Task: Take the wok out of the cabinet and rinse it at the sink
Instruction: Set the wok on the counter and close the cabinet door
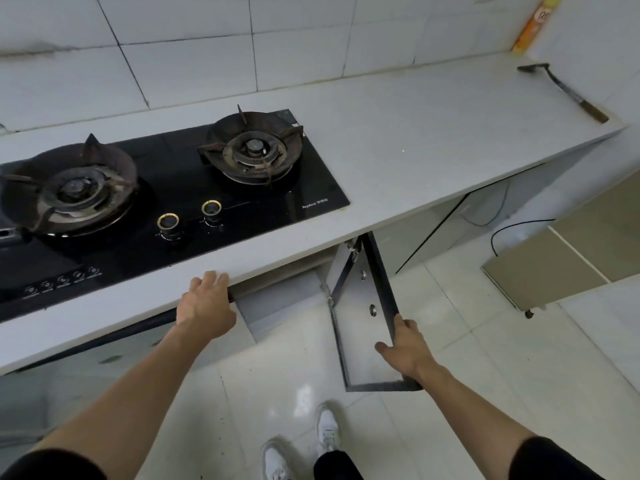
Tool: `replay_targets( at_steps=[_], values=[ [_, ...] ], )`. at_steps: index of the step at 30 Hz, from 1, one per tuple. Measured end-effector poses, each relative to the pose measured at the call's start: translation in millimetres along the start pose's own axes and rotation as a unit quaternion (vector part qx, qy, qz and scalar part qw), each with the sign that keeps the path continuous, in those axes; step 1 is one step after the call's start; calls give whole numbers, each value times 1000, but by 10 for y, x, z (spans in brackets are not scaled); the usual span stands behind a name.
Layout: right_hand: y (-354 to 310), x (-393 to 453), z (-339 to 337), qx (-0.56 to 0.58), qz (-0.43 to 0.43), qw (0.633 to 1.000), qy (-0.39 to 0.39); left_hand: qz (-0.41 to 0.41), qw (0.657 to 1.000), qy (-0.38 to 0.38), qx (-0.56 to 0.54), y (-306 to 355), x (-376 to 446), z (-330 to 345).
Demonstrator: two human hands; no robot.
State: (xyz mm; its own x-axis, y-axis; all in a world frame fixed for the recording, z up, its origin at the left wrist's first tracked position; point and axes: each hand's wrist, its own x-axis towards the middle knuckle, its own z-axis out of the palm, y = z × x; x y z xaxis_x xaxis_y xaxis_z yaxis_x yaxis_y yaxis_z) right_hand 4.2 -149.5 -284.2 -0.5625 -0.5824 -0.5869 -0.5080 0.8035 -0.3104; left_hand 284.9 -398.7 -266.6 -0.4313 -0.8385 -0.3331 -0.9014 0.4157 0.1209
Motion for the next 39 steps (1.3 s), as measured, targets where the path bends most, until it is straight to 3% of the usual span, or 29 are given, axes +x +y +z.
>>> replay_targets(
  at_steps=[7, 11, 12, 15, 20, 30, 32, 35, 37, 38, 39],
  values=[
    [-623, -69, 397, 138, -16, 990, -8, 0, 998, 62, -22, -295, -115, 35],
    [-960, -18, 672, 215, 9, 976, 28, -19, 999, 30, -2, -488, -201, 43],
    [-1057, -16, 726, 277, 41, 959, 30, -16, 1000, 18, -3, -531, -212, 45],
    [-1357, 73, 808, 493, 142, 858, -5, -8, 1000, 1, -20, -580, -222, 31],
    [-1694, 333, 720, 613, 185, 755, -146, -9, 999, 19, -35, -577, -236, 63],
    [-1682, 295, 742, 640, 190, 732, -136, -5, 996, 31, -85, -551, -270, 131],
    [-1672, 280, 701, 646, 190, 726, -142, -20, 990, 76, -120, -507, -319, 196],
    [-1681, 285, 632, 651, 198, 713, -169, -79, 942, 198, -258, -386, -472, 389],
    [-1693, 310, 591, 657, 200, 702, -191, -165, 886, 152, -405, -301, -520, 503],
    [-1700, 325, 577, 662, 200, 694, -198, -220, 829, 99, -505, -275, -496, 544],
    [-1711, 344, 567, 667, 200, 688, -203, -265, 738, 61, -617, -261, -454, 564]
  ],
)
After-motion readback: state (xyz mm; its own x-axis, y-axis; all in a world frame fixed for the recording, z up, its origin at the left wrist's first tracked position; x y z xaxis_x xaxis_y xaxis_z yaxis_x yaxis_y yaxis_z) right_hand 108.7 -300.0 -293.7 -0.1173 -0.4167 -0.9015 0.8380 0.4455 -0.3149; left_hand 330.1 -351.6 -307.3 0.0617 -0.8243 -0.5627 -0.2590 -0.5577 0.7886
